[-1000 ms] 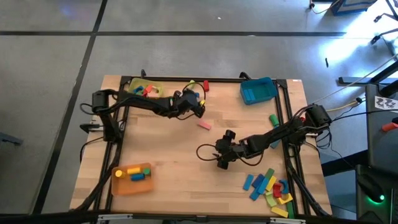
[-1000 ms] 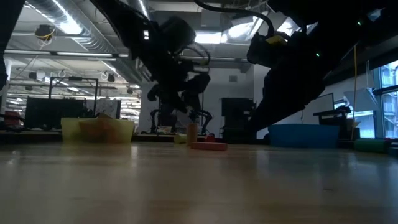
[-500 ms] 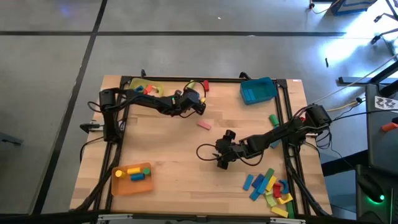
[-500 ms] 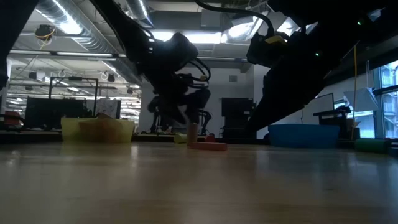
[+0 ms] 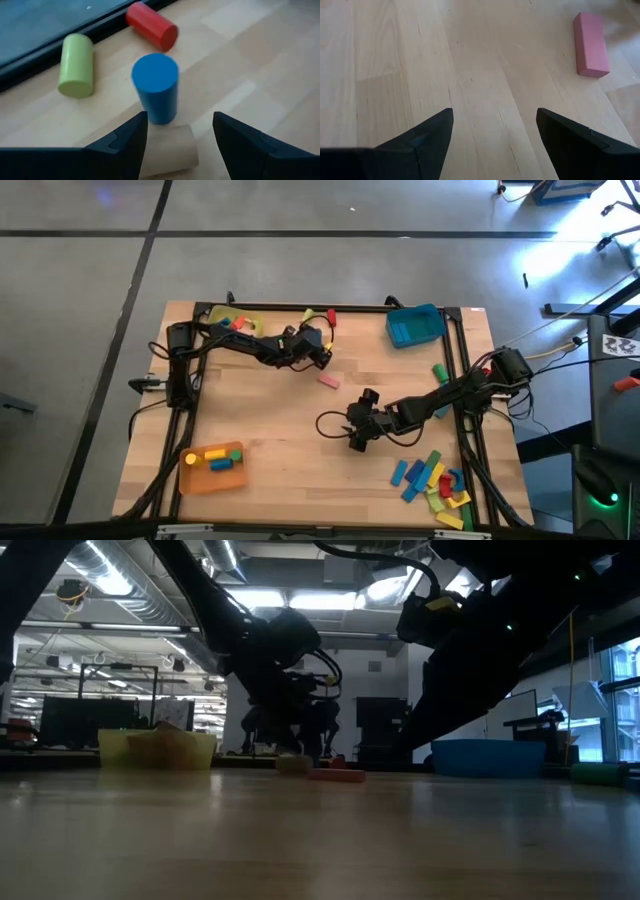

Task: Sort blocks by size
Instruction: Put the gray cylindrical block into the light orange bin

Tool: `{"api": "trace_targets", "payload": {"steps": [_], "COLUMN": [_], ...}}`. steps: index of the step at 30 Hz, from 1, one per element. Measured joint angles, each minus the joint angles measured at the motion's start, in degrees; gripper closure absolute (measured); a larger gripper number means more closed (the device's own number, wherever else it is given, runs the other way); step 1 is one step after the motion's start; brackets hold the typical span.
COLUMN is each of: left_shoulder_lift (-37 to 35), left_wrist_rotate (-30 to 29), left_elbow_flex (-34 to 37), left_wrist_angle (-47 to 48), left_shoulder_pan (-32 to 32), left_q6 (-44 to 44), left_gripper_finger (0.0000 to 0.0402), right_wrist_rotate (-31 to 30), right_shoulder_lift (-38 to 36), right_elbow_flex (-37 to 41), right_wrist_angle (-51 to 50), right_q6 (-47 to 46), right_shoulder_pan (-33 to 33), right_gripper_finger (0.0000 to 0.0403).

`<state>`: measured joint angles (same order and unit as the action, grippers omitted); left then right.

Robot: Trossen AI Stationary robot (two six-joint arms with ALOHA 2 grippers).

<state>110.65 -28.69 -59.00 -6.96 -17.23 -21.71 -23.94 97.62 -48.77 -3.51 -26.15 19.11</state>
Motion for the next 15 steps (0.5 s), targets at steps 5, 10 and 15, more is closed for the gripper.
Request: {"api": "trace_targets", "payload": {"steps": [5, 10, 15], "left_shoulder_lift": [-2.7, -9.02, -11.42], "left_wrist_rotate": [1.57, 7.75, 12.29], "left_elbow_flex": [0.02, -0.09, -0.09], "left_wrist_angle": [5.57, 15.72, 20.0], "left_shoulder_pan": [0.04, 0.31, -2.02], "left_q6": [7.05, 18.68, 37.39], "left_gripper_finger": [0.0192, 0.0192, 0.0192], "right_wrist_rotate": [0.0, 0.36, 0.42], "right_shoulder_lift": [0.0, 0.0, 0.0], "right_elbow_flex": [0.0, 0.0, 0.0], "right_wrist_angle": [-0.02, 0.0, 0.28], "right_q6": [0.0, -0.39, -0.57], "right_shoulder_pan": [0.0, 0.0, 0.0], "right_gripper_finger": [0.0114, 0.0114, 0.0114]}}
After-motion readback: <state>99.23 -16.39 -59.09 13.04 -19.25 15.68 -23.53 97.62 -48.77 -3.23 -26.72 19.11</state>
